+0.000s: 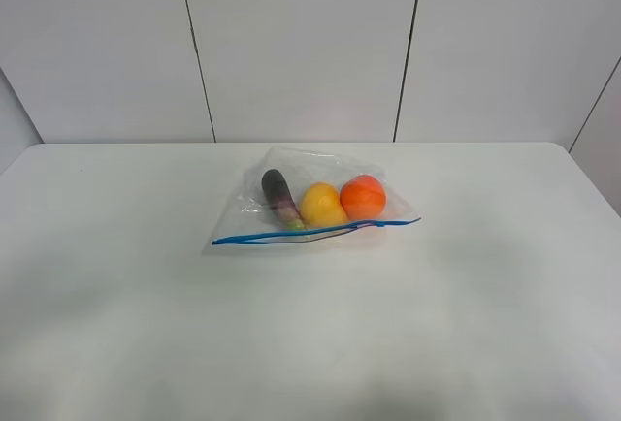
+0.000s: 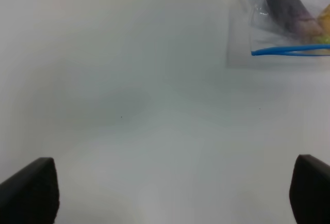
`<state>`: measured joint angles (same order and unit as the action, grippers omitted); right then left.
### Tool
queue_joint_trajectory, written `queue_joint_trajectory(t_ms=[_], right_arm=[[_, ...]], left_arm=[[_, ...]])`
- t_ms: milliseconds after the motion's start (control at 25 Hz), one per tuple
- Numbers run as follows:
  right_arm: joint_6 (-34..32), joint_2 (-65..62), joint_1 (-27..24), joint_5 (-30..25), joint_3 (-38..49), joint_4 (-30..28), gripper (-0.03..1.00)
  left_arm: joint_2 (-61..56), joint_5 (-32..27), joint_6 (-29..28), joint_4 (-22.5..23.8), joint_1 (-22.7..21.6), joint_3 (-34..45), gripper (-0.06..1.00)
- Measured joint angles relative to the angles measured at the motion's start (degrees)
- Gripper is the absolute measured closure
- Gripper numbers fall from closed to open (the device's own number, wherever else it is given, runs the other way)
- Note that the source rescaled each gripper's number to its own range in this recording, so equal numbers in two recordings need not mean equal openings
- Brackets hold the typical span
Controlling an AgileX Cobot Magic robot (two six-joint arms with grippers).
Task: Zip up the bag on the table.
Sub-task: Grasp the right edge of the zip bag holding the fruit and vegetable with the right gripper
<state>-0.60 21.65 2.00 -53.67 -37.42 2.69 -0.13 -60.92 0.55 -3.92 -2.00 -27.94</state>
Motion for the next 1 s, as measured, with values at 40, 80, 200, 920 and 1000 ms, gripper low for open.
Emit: queue_joint_trajectory(t_ms=[40,80,200,920,1000], right_arm=[[0.07,4.26,0.0,1.14,-2.02,1.06,0.04],[0.07,8.59,0.0,2.66,-3.4,2.0,0.04],[0.6,21.0,0.0,5.43,-7.84,5.17,0.04],[21.59,77.57,0.0,6.67,-26.35,41.06,0.04],[23.57,81.48,0.0,6.22,-27.29,44.09,0.04]], left_arm=[[0.0,0.0,0.0,0.0,0.0,0.0,-0.06],[0.0,0.0,0.0,0.0,0.0,0.0,-0.06],[0.0,0.0,0.0,0.0,0.0,0.0,-0.06],[0.0,0.0,0.0,0.0,0.0,0.0,-0.06],[0.0,0.0,0.0,0.0,0.0,0.0,-0.06]])
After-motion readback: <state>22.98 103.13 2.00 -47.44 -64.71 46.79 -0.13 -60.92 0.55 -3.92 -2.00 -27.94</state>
